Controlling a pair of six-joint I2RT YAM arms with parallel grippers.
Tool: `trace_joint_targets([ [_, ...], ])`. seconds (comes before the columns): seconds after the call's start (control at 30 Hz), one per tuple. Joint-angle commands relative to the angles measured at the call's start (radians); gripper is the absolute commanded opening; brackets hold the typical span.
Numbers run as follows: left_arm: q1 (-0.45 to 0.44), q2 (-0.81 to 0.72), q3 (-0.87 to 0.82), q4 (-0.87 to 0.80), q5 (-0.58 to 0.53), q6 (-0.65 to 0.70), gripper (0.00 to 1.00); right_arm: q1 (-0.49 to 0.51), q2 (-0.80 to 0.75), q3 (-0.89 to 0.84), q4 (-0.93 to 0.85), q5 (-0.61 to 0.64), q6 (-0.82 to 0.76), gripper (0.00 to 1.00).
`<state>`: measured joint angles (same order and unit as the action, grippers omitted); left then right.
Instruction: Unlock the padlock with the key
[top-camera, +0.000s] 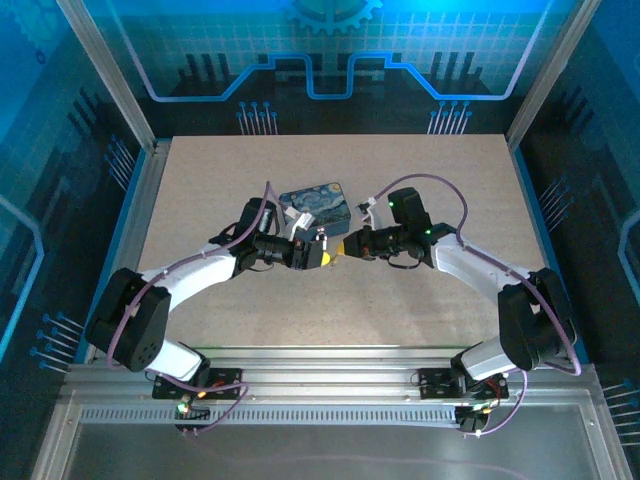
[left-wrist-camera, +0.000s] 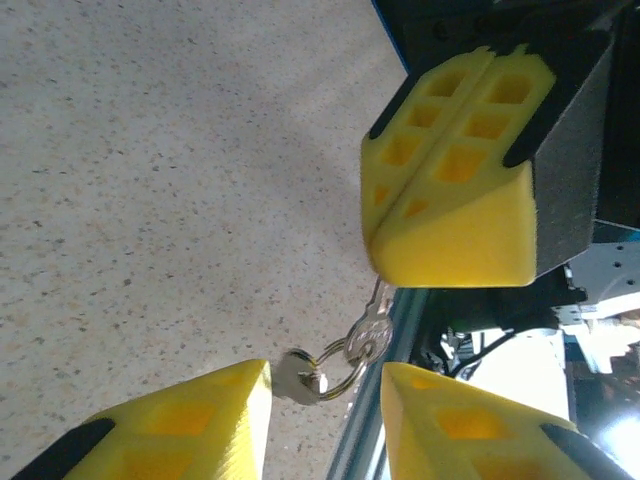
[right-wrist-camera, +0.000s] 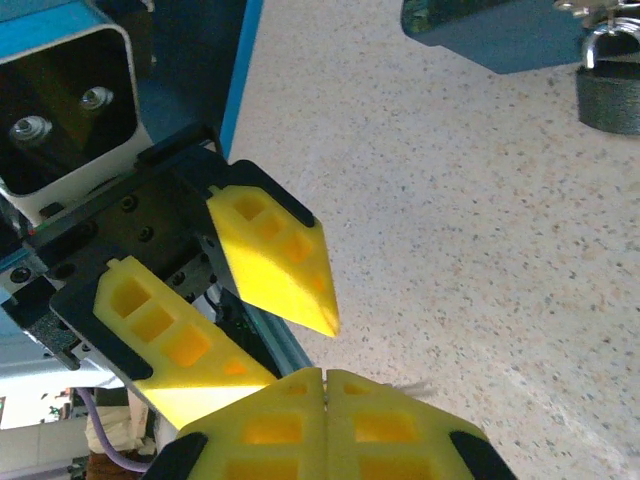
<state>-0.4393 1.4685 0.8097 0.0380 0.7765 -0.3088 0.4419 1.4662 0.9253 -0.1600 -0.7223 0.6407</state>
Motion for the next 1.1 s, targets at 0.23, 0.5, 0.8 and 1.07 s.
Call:
trace_joint_targets([
  [0.23,-0.153,-0.101,0.086,-0.235,-0.413,0.165,0.30,0.015,0.025,0.143,-0.308,0.269,0.084,0.00],
  [0.5,-0.224,-0.121,0.080,-0.159,-0.545,0.216,0.34,0.015,0.096,0.211,-0.408,0.268,0.235,0.00],
  [0.8,-0.295,-0.041,0.095,-0.084,-0.620,0.278,0.41,-0.004,0.113,0.228,-0.451,0.211,0.364,0.00],
  [1.07,-0.327,0.019,0.115,-0.052,-0.678,0.289,0.43,-0.007,0.184,0.279,-0.483,0.160,0.398,0.00],
])
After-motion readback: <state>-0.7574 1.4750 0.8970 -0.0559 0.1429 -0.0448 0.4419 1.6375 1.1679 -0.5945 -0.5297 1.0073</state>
